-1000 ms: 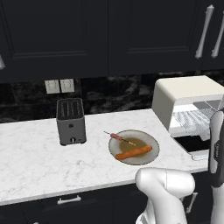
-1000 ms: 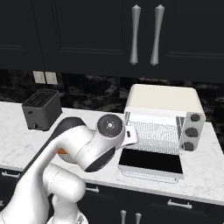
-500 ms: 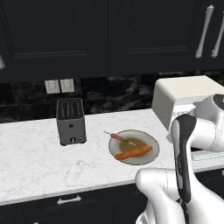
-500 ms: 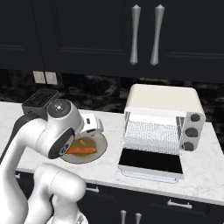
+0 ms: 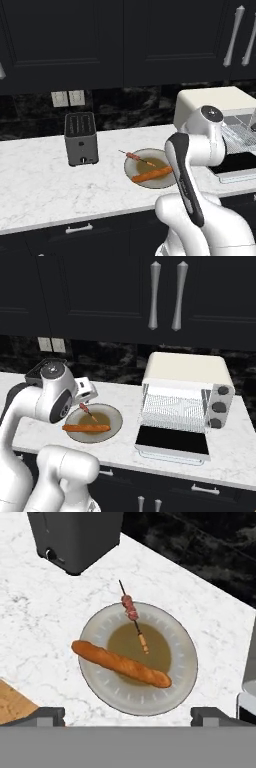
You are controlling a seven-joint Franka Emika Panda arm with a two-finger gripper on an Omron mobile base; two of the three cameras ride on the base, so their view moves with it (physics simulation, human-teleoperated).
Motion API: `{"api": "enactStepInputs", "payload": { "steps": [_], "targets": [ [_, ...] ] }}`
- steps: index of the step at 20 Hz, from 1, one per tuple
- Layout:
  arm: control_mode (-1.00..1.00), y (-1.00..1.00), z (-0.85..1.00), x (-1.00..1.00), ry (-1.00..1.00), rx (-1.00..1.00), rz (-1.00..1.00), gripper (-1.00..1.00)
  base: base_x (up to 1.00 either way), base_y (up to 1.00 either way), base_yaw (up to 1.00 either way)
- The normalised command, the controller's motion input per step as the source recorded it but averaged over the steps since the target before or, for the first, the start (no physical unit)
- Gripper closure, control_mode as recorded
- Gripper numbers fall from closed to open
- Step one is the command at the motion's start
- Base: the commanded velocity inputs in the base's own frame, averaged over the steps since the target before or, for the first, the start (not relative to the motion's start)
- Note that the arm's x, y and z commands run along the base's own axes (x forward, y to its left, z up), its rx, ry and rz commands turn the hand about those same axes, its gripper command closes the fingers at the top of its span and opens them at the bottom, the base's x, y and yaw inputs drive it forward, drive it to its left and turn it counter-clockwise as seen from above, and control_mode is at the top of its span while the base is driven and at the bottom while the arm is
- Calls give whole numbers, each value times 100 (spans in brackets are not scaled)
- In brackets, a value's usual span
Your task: Pick up the kebab skewer and baguette bread, and place them inside the toaster oven. Close the toaster oven door and start by setting the timer.
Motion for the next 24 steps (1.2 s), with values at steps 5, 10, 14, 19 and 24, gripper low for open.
{"api": "enactStepInputs", "payload": {
  "steps": [5,10,14,19,24],
  "targets": [
    [-100,0,-42,65,26,-1,21,-100,0,0,0],
    [-100,2,-48,62,21,-7,10,-100,0,0,0],
    [-100,0,-49,53,4,-11,0,-100,0,0,0],
    [-100,7,-59,43,0,-4,-6,-100,0,0,0],
    [-100,5,-64,37,0,0,-9,-100,0,0,0]
  ]
}}
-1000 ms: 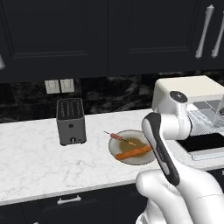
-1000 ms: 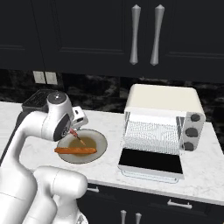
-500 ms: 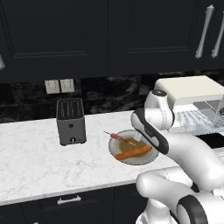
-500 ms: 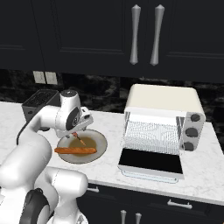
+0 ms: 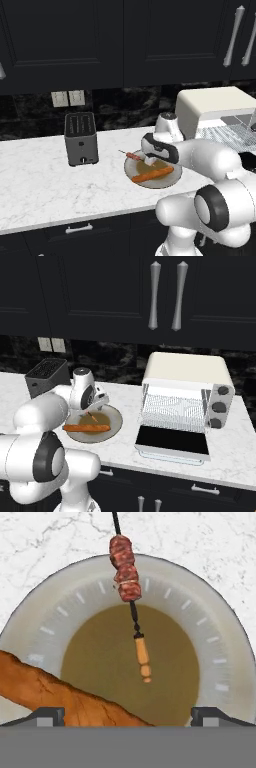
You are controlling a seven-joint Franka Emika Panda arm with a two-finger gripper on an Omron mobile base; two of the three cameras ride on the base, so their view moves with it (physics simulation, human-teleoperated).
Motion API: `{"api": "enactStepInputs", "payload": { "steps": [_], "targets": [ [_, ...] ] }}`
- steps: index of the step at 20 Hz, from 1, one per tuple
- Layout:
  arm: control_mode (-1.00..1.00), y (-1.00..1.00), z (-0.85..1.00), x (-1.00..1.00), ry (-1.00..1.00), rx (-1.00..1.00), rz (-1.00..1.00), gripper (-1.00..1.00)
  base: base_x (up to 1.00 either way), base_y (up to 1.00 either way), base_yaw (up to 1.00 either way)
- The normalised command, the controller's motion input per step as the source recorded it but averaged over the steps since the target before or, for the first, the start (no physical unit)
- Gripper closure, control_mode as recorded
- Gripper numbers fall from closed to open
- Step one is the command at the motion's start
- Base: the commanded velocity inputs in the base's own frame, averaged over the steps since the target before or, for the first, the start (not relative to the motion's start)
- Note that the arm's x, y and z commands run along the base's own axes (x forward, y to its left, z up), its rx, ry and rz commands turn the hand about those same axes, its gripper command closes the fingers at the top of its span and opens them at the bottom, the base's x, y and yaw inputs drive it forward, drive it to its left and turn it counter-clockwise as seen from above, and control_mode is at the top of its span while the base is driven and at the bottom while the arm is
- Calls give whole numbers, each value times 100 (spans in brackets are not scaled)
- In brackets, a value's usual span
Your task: Pick up the kebab skewer and baguette bread, and place them inside the toaster oven. Close the toaster oven door and start by setting the timer.
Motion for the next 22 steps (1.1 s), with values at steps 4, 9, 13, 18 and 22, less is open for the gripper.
{"api": "enactStepInputs", "payload": {
  "steps": [4,9,13,18,22],
  "targets": [
    [-100,3,-42,61,0,0,-10,-100,0,0,0],
    [-100,0,-41,37,0,0,-3,-100,0,0,0],
    [-100,0,-51,35,1,0,-3,-100,0,0,0],
    [-100,0,-31,0,0,0,-3,-100,0,0,0],
    [-100,0,-25,0,0,0,-4,100,0,0,0]
  ]
}}
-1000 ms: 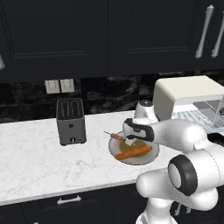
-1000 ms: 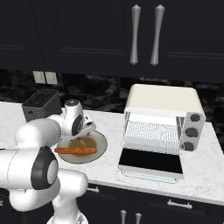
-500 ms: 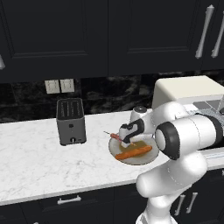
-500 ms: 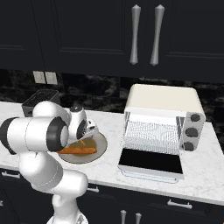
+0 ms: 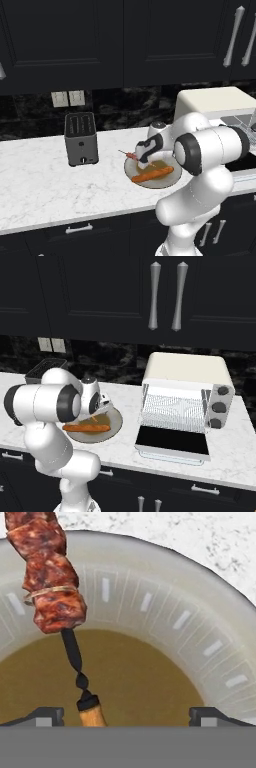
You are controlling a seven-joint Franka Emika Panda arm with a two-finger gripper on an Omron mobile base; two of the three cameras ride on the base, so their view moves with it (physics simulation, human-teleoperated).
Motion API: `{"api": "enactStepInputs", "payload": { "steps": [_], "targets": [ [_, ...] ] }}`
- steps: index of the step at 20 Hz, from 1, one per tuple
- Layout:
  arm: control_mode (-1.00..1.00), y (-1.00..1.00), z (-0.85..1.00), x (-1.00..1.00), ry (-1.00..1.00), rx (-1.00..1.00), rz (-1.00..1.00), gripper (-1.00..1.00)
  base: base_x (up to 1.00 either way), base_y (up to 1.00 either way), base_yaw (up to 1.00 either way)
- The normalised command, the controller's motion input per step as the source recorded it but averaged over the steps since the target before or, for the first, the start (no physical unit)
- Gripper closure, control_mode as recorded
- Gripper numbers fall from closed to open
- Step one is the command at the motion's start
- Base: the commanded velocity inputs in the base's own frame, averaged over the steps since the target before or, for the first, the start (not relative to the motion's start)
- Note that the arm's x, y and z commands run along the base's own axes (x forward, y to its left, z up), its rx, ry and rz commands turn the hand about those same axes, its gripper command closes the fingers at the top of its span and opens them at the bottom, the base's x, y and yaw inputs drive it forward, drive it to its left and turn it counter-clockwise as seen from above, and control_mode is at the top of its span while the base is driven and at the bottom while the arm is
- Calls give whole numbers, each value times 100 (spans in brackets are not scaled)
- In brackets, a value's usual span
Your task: Pick up the kebab skewer and baguette bread, and place them inside the toaster oven. Close the toaster oven door and start by setting the timer.
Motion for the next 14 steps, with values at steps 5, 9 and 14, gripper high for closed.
{"api": "enactStepInputs", "payload": {
  "steps": [5,9,14],
  "targets": [
    [-100,1,-37,-13,0,0,-5,100,0,0,0],
    [-100,9,-6,-17,0,0,-1,100,0,0,0],
    [-100,0,13,-13,0,0,0,100,0,0,0]
  ]
}}
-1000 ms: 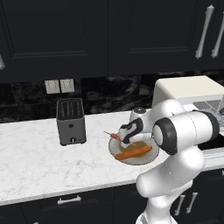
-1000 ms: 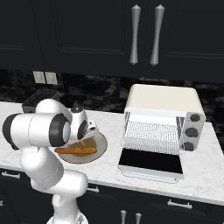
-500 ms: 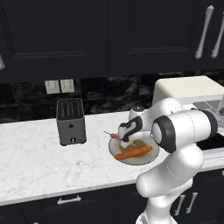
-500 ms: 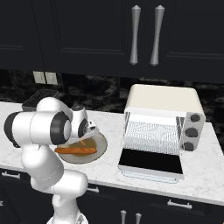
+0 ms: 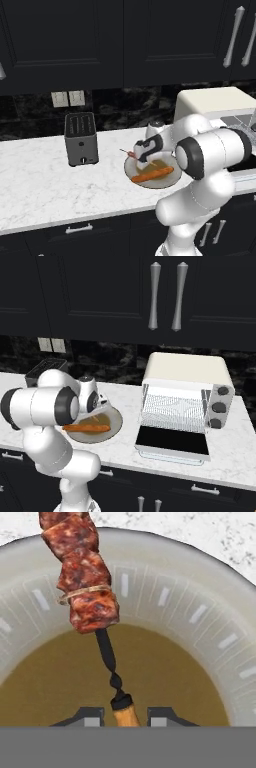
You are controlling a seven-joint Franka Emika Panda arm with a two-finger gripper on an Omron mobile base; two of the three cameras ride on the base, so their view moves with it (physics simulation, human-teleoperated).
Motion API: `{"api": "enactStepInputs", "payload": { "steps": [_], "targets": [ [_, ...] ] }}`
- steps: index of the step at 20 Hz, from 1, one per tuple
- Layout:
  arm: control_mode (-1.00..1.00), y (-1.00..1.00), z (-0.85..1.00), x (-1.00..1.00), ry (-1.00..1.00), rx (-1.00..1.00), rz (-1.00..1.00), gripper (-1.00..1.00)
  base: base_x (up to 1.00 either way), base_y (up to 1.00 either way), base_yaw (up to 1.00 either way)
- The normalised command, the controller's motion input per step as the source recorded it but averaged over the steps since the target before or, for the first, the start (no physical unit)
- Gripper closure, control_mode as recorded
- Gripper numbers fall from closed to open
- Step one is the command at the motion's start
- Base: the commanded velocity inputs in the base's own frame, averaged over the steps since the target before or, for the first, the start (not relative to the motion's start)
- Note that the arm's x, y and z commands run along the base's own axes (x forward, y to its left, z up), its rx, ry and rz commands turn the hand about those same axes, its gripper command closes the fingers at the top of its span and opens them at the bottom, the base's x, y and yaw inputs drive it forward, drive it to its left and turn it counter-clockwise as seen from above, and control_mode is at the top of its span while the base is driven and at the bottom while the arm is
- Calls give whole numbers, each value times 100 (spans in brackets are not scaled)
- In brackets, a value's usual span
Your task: Pick up the kebab skewer and baguette bread, and place them inside the toaster oven. Close the toaster oven door and start by setting the timer.
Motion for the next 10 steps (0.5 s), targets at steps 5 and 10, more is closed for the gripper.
{"api": "enactStepInputs", "payload": {
  "steps": [5,10],
  "targets": [
    [-100,-48,91,-79,-13,0,0,100,0,0,0],
    [-100,-37,100,-100,-6,0,0,100,0,0,0]
  ]
}}
